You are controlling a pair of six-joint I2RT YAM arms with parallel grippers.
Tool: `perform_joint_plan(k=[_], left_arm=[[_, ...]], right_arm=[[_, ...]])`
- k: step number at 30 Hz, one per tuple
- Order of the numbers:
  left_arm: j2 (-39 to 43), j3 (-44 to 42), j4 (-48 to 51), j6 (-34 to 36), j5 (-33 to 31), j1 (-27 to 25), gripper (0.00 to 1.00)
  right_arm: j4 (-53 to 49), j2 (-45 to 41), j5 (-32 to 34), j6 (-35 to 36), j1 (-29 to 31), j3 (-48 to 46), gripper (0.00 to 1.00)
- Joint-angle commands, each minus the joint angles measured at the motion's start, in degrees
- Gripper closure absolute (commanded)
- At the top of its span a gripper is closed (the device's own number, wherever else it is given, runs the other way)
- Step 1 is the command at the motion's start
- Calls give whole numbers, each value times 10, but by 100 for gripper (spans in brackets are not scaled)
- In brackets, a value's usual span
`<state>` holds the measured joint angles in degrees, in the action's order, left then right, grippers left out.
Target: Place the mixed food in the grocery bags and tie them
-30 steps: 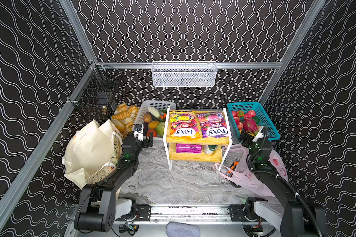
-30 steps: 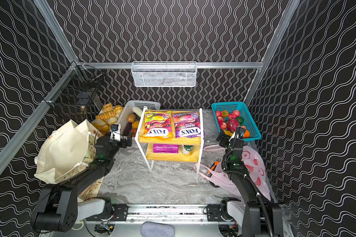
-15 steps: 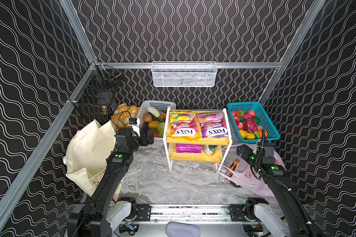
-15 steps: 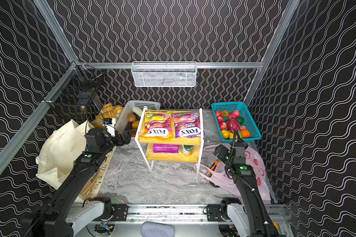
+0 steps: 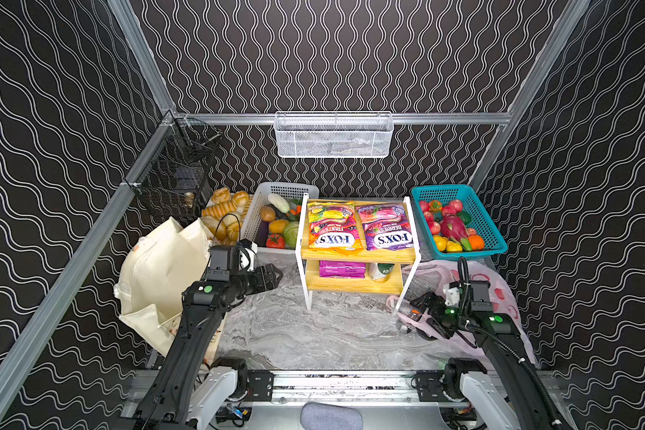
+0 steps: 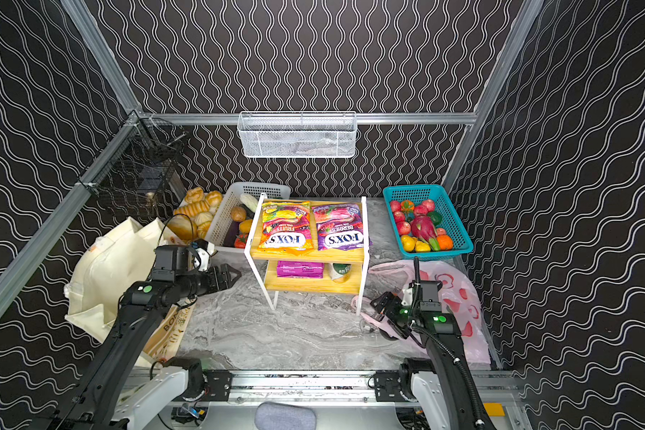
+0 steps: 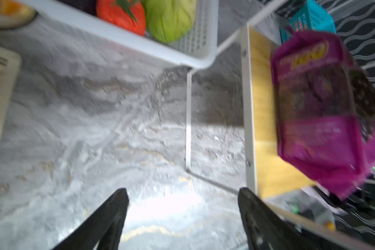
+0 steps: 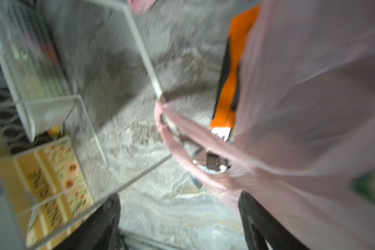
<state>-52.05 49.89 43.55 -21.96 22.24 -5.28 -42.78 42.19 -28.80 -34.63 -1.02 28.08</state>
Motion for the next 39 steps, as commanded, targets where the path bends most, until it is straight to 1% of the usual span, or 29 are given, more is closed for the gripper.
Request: perform_joint_plan(k=[1, 4, 7, 9, 10, 13, 18, 22, 28, 31, 34, 39], left_arm=[[13, 17, 82, 10, 37, -2, 19], [8, 24, 111, 12, 68, -6, 20], [7, 20, 113, 18, 86, -16, 20], [15, 8, 94, 21, 108, -22, 19], [16, 2, 85, 22, 124, -24, 19], [13, -9, 50, 15, 175, -35, 21], [-6, 3, 20, 26, 209, -71, 26], [-19, 6, -20, 13, 201, -92, 27], [-58, 11, -139, -43, 185, -114, 39], [-81, 21, -184, -59, 183, -131, 41], [-104, 36, -206, -66, 155, -147, 43], [-140, 48, -238, -95, 88, -149, 52]], right_arm=[[6, 2, -103, 33, 3, -9, 14], [42, -1, -144, 25, 4, -16, 14], [114, 1, -192, -17, 7, -32, 14], [168, 3, -208, -52, 8, -43, 14], [186, 5, -211, -63, 8, -46, 14], [206, 18, -191, -75, 8, -36, 13], [227, 46, -171, -80, 8, -28, 13], [233, 54, -162, -81, 8, -20, 13], [225, 49, -137, -79, 8, -11, 13], [214, 51, -124, -69, 8, -2, 13], [208, 56, -117, -58, 8, 10, 13], [225, 60, -132, -49, 8, 26, 14]])
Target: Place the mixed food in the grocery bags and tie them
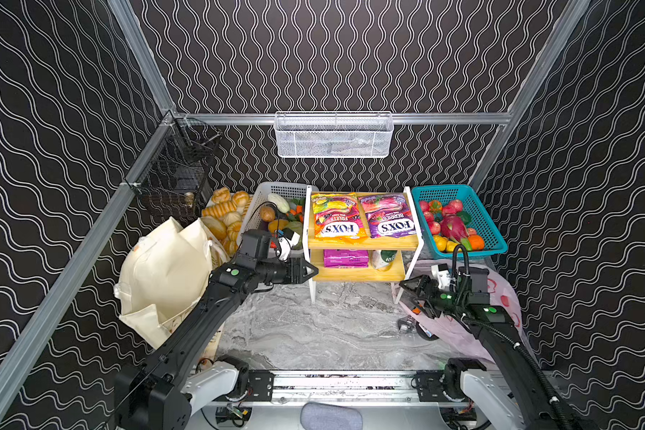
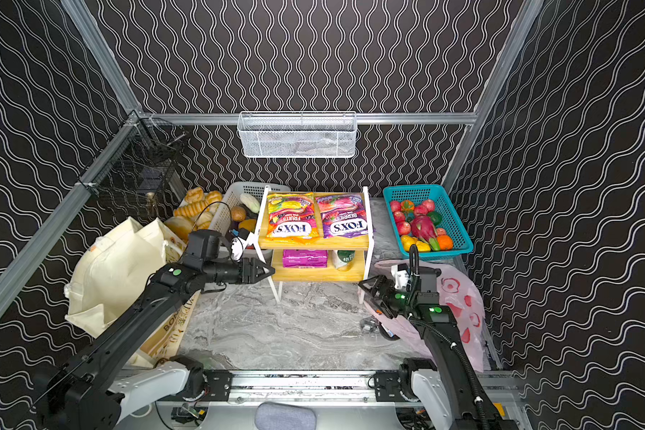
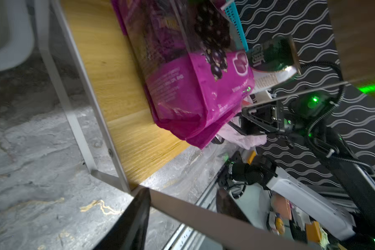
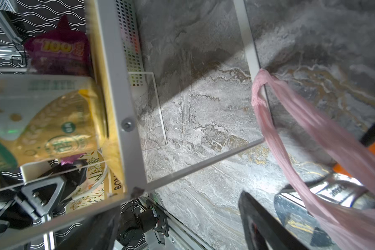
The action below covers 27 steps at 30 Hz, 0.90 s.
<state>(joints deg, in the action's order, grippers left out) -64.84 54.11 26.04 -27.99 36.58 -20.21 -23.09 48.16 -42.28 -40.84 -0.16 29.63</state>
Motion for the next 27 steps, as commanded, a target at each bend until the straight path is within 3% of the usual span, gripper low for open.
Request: perform_joint_plan(k=[1, 9, 21, 27], left_arm=[[-18, 7, -72, -41, -65, 0, 53], [-89, 55, -88, -30, -117, -1, 59], [-186, 100, -162, -61, -125, 1, 58], [-225, 127, -170, -66, -138, 0, 58]], right_arm=[[33, 1, -1, 18, 0, 13, 14], [87, 65, -17, 47, 0, 60, 17], [208, 231, -3, 44, 0, 147, 19], [188, 325, 4, 88, 0, 236, 21]])
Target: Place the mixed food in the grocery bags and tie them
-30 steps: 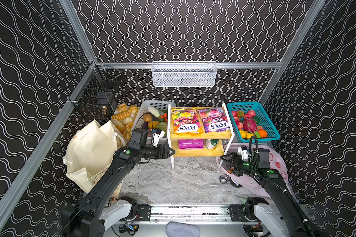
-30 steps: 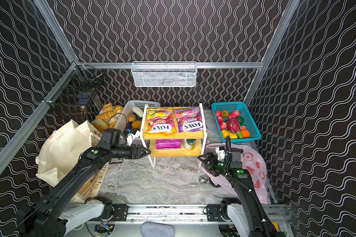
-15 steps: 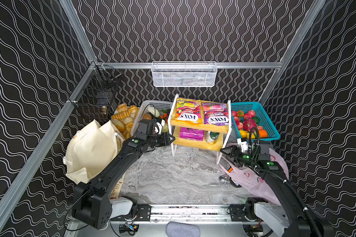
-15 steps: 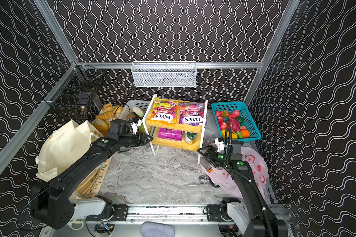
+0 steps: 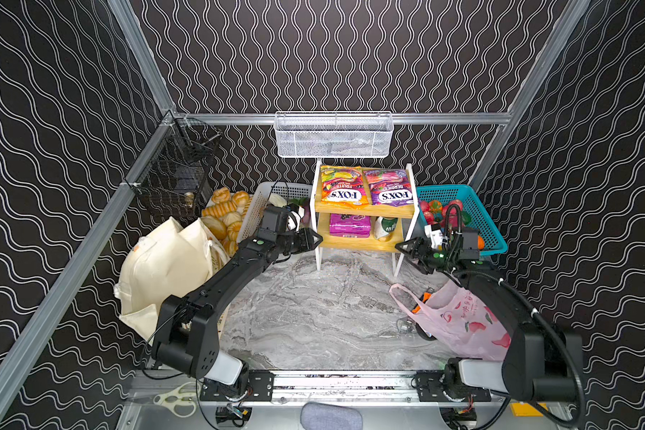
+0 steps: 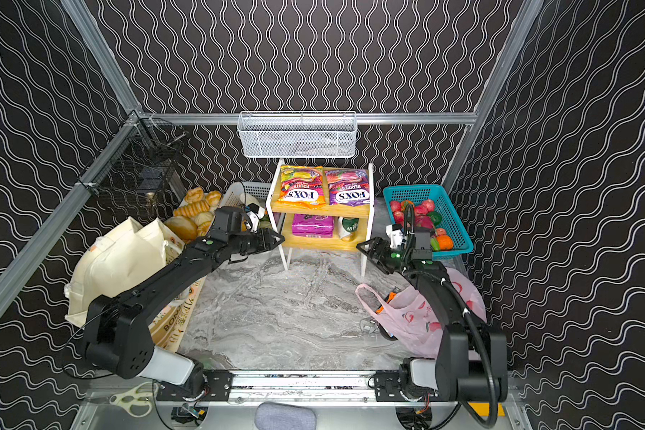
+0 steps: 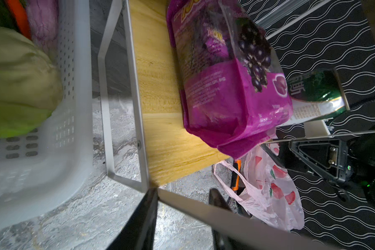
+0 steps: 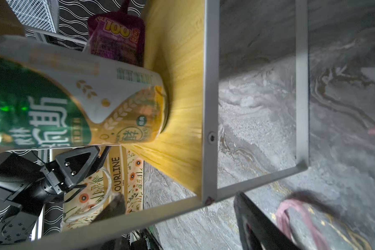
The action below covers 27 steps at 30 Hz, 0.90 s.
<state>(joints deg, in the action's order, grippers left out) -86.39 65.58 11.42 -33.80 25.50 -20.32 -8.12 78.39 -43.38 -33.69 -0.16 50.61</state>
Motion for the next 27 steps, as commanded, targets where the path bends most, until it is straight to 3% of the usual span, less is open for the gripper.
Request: perform_joint_plan(k=[1, 14, 27], left_arm=[[-16, 19, -24, -7, -29, 2, 58], [-90, 88, -45, -16, -45, 22, 65], [-104, 108, -22, -7, -62, 28, 61]], right_arm=[[39, 35, 18, 20, -1, 37, 21], [53, 135, 20, 26, -2, 117, 21], [63, 179, 13, 21, -9, 155, 20]])
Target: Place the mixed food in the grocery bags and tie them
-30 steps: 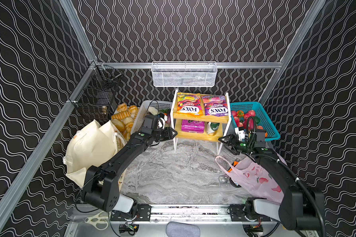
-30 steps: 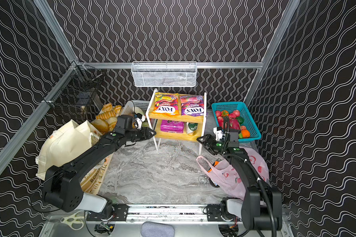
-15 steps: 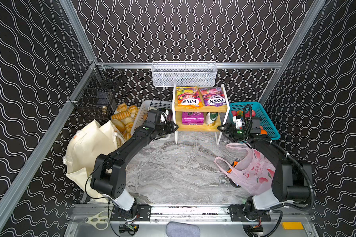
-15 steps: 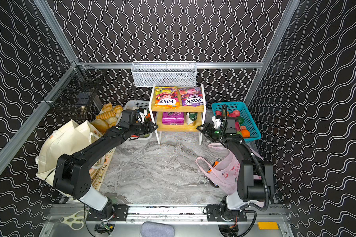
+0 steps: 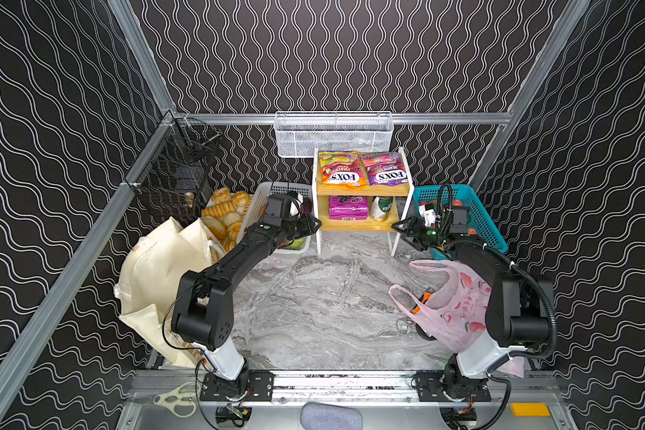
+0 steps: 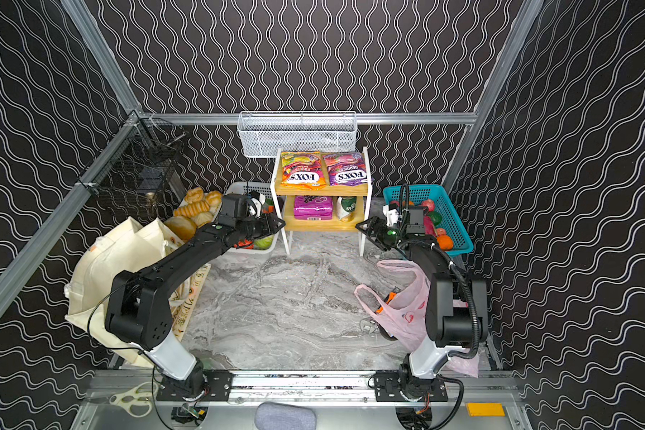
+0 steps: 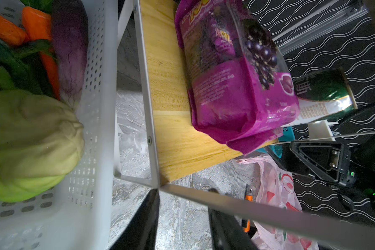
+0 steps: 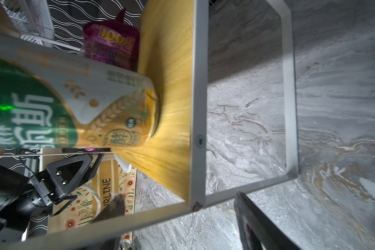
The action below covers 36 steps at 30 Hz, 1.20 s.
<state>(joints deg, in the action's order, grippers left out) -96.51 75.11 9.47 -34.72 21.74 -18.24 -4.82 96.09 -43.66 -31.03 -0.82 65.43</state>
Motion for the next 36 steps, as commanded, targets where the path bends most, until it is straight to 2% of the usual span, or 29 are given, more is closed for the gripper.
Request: perform_joint_plan(k=[1, 5, 9, 13, 15, 20, 23, 26, 27, 30, 32, 36], left_arm=[[-9, 21, -1, 4, -18, 11, 61], [-25, 42, 7, 6, -5, 14, 63], [-1, 15, -2, -4, 6, 14, 59], [54, -28, -12, 1, 20, 14, 44], [92, -38, 5, 22, 24, 14, 43], [200, -35, 104, 93, -32, 14, 34], [250, 10, 215, 152, -138, 14, 29], [284, 64, 329, 204, -308, 18, 24], [296, 74, 362, 212, -385, 18, 20], [328, 80, 436, 229, -561, 24, 5], [346, 70, 472, 220, -615, 36, 1], [360, 31, 534, 213, -604, 80, 1]], right_arm=[[26, 3, 16, -3, -2, 9, 19], [-5, 8, 24, 14, -5, 27, 19], [-6, -11, 36, 17, -6, 16, 18], [-23, -42, 36, 19, -7, 4, 15], [-17, -71, 35, 11, -7, -20, 13], [-37, -185, 107, 3, -7, -95, 7], [-30, -260, 134, -21, -5, -144, 7], [-32, -335, 163, -18, 11, -175, 7], [-34, -357, 169, -11, 18, -181, 8], [-47, -405, 170, 6, 35, -183, 8], [-58, -427, 169, 17, 48, -180, 9], [-87, -442, 187, 38, 80, -160, 9]])
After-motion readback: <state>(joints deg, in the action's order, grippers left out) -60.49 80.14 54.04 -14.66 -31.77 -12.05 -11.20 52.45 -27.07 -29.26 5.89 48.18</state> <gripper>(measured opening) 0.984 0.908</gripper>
